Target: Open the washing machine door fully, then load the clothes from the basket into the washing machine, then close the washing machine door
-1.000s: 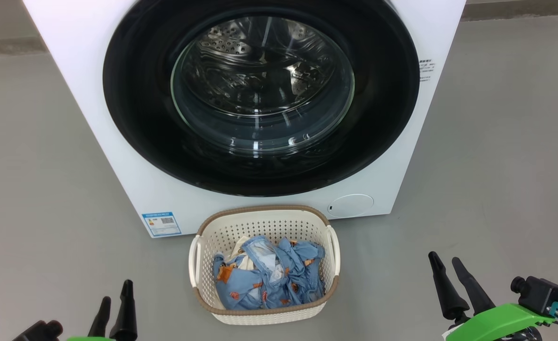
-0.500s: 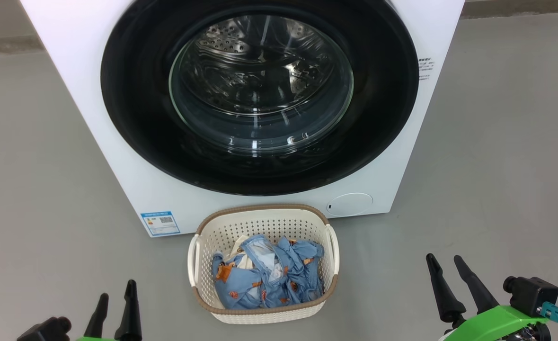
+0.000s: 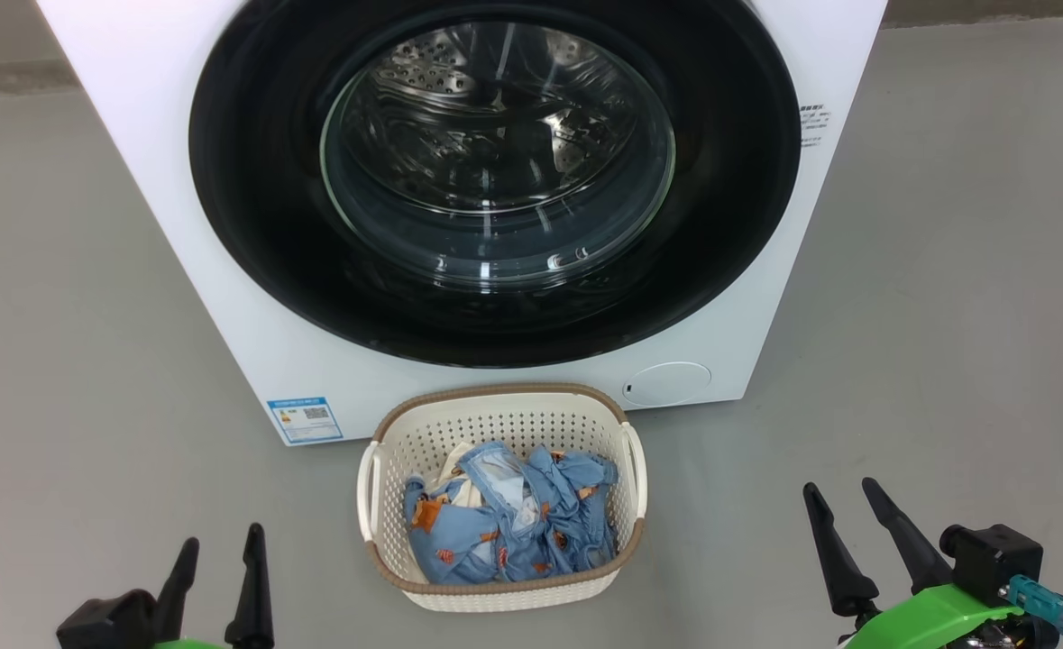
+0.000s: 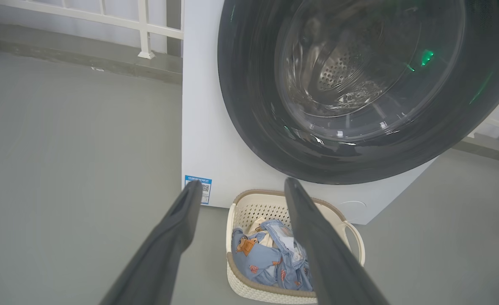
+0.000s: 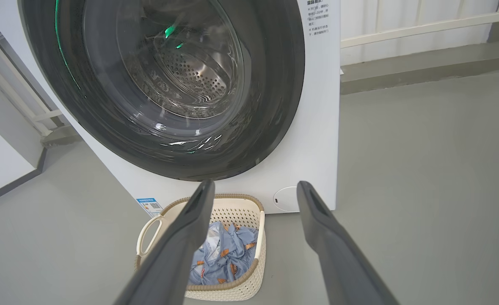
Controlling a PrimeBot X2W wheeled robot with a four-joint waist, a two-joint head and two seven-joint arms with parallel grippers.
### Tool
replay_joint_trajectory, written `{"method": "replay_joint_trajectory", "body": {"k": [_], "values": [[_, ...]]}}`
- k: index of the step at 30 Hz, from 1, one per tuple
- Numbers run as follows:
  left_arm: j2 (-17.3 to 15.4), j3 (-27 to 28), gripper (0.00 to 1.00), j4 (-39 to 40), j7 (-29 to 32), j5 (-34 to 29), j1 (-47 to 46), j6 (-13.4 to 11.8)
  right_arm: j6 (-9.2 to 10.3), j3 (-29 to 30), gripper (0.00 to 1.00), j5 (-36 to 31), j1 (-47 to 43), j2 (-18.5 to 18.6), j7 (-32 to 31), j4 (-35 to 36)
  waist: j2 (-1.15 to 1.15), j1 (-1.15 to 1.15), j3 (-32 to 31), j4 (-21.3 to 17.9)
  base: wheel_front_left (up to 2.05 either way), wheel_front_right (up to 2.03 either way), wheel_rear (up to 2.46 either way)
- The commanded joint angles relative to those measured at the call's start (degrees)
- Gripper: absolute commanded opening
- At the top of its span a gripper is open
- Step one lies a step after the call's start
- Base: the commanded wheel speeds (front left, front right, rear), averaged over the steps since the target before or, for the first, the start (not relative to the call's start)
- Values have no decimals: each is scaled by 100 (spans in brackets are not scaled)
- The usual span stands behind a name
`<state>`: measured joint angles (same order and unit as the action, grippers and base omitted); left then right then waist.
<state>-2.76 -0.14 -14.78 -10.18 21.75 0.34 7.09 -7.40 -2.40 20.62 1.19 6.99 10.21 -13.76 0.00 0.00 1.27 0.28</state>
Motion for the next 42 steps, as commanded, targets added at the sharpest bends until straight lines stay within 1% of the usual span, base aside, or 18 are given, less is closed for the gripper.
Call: {"method": "replay_joint_trajectory", "body": {"k": [1, 11, 17, 24, 42], "values": [[-105, 150, 100, 186, -89, -171, -63, 27, -7, -115, 100, -171, 161, 87, 87, 166, 0, 0, 4, 3, 0, 0, 0], [-119, 216, 100, 303, -257, -924, 32, 32, -8, -105, 100, -852, 126, 102, 254, 152, 0, 0, 7, 9, 0, 0, 0], [-110, 321, 100, 368, -358, -1413, 70, 14, -8, 88, 100, -1284, 76, 10, 355, 147, 0, 0, 8, 23, 0, 0, 0], [-128, 356, 100, 327, -476, -1985, 138, 20, -9, 82, 100, -1842, 43, -34, 473, 149, 0, 0, 24, 10, 0, 0, 0], [-116, 450, 100, 403, -482, -2048, 117, 12, -9, 161, 100, -1870, 79, -74, 479, 121, 0, 0, 80, 1, 0, 0, 0]]}}
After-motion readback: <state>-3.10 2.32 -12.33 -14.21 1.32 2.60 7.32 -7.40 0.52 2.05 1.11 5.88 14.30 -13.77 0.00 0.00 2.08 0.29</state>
